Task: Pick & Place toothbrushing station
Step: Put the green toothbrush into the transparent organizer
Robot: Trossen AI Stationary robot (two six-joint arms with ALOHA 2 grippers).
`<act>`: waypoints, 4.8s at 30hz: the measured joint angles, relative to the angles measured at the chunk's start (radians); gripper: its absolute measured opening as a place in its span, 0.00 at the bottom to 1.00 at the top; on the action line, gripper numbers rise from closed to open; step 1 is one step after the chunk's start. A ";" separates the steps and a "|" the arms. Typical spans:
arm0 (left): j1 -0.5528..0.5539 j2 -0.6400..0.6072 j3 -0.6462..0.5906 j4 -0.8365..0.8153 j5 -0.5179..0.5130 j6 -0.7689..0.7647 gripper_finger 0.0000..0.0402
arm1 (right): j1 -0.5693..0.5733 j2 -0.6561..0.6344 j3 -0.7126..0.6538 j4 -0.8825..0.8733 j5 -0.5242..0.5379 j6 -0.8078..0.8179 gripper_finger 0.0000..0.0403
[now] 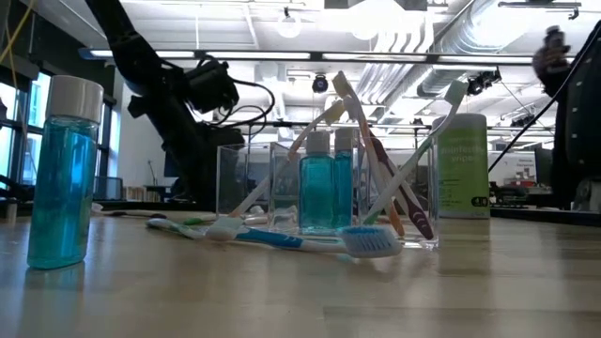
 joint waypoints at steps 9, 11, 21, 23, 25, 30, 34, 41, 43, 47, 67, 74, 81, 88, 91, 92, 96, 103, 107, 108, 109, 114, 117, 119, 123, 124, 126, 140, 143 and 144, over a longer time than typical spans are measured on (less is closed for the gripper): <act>-0.025 0.038 0.001 -0.041 -0.050 0.018 0.27 | 0.000 0.000 0.000 -0.003 0.000 0.003 0.31; -0.037 0.048 0.001 -0.043 -0.061 0.018 0.22 | 0.000 0.000 0.000 -0.003 0.000 0.003 0.31; -0.052 0.058 0.002 -0.150 -0.108 0.010 0.08 | 0.000 0.000 0.000 -0.003 0.000 0.004 0.31; -0.054 0.063 0.002 -0.159 -0.116 0.011 0.04 | 0.000 0.000 0.000 -0.003 0.001 0.004 0.31; -0.062 0.063 0.002 -0.165 -0.125 0.012 0.02 | 0.000 0.000 0.000 -0.003 0.001 0.004 0.31; -0.094 0.038 -0.002 -0.177 -0.164 0.014 0.01 | 0.000 0.000 0.000 -0.003 0.001 0.004 0.31; -0.116 -0.002 -0.005 -0.196 -0.163 0.014 0.01 | 0.000 0.000 0.000 -0.003 0.001 0.012 0.31; -0.151 -0.068 -0.006 -0.225 -0.157 0.010 0.01 | 0.000 0.000 0.000 -0.003 0.002 0.012 0.29; -0.157 -0.072 -0.006 -0.232 -0.157 0.009 0.00 | 0.000 0.000 0.000 -0.003 0.001 0.012 0.27; -0.162 -0.066 -0.004 -0.240 -0.155 0.007 0.00 | 0.000 0.000 0.000 -0.003 0.001 0.012 0.24; -0.210 0.034 0.001 -0.214 -0.121 0.012 0.01 | 0.000 0.000 0.000 -0.002 -0.001 0.010 0.22; -0.212 0.034 0.001 -0.230 -0.113 0.018 0.02 | 0.000 0.000 0.000 -0.003 -0.001 0.009 0.22; -0.240 0.037 -0.001 -0.251 -0.100 0.053 0.10 | 0.000 0.000 0.000 -0.003 -0.002 0.008 0.22; -0.261 0.073 0.003 -0.260 -0.122 0.063 0.11 | 0.000 0.000 0.000 -0.003 -0.002 0.008 0.22; -0.262 0.085 0.008 -0.272 -0.120 0.062 0.06 | 0.000 0.001 0.000 -0.002 -0.002 0.008 0.22; -0.263 0.085 0.008 -0.273 -0.122 0.061 0.04 | 0.000 0.001 0.000 -0.002 -0.002 0.008 0.22; -0.269 0.079 0.008 -0.274 -0.139 0.051 0.02 | 0.000 0.001 0.000 0.002 -0.002 0.008 0.22; -0.291 -0.020 0.000 -0.313 -0.167 0.055 0.01 | 0.000 0.001 0.000 0.004 0.007 0.008 0.22; -0.308 -0.151 0.004 -0.422 -0.219 0.058 0.01 | 0.000 0.001 0.000 0.005 0.008 0.008 0.22; -0.316 -0.189 0.007 -0.444 -0.244 0.059 0.01 | 0.000 0.001 0.000 0.005 0.008 0.008 0.22; -0.326 -0.227 0.017 -0.454 -0.275 0.059 0.01 | 0.000 0.001 0.000 0.005 0.009 0.008 0.22; -0.381 -0.444 0.025 -0.454 -0.361 0.060 0.01 | 0.000 0.001 0.000 0.005 0.010 0.002 0.22; -0.434 -0.571 0.021 -0.326 -0.356 0.074 0.01 | 0.000 0.001 0.000 0.005 0.017 0.001 0.22; -0.475 -0.625 -0.003 -0.199 -0.339 0.099 0.01 | 0.000 0.001 0.000 0.005 0.018 0.001 0.22; -0.560 -0.644 -0.107 0.157 -0.311 0.151 0.01 | 0.002 0.001 0.000 0.005 0.008 0.003 0.22; -0.580 -0.628 -0.147 0.275 -0.308 0.157 0.01 | 0.002 0.001 0.000 0.004 0.008 0.003 0.22; -0.615 -0.564 -0.231 0.536 -0.300 0.182 0.01 | 0.007 0.001 0.000 0.003 0.007 0.003 0.22; -0.623 0.064 -0.289 1.509 -0.284 0.359 0.01 | 0.040 0.001 0.000 0.028 0.004 0.036 0.22; -0.578 0.120 -0.268 1.534 -0.250 0.332 0.01 | 0.051 0.001 0.000 0.030 0.005 0.041 0.22; -0.567 0.125 -0.261 1.522 -0.241 0.332 0.01 | 0.055 0.001 0.000 0.030 0.005 0.050 0.22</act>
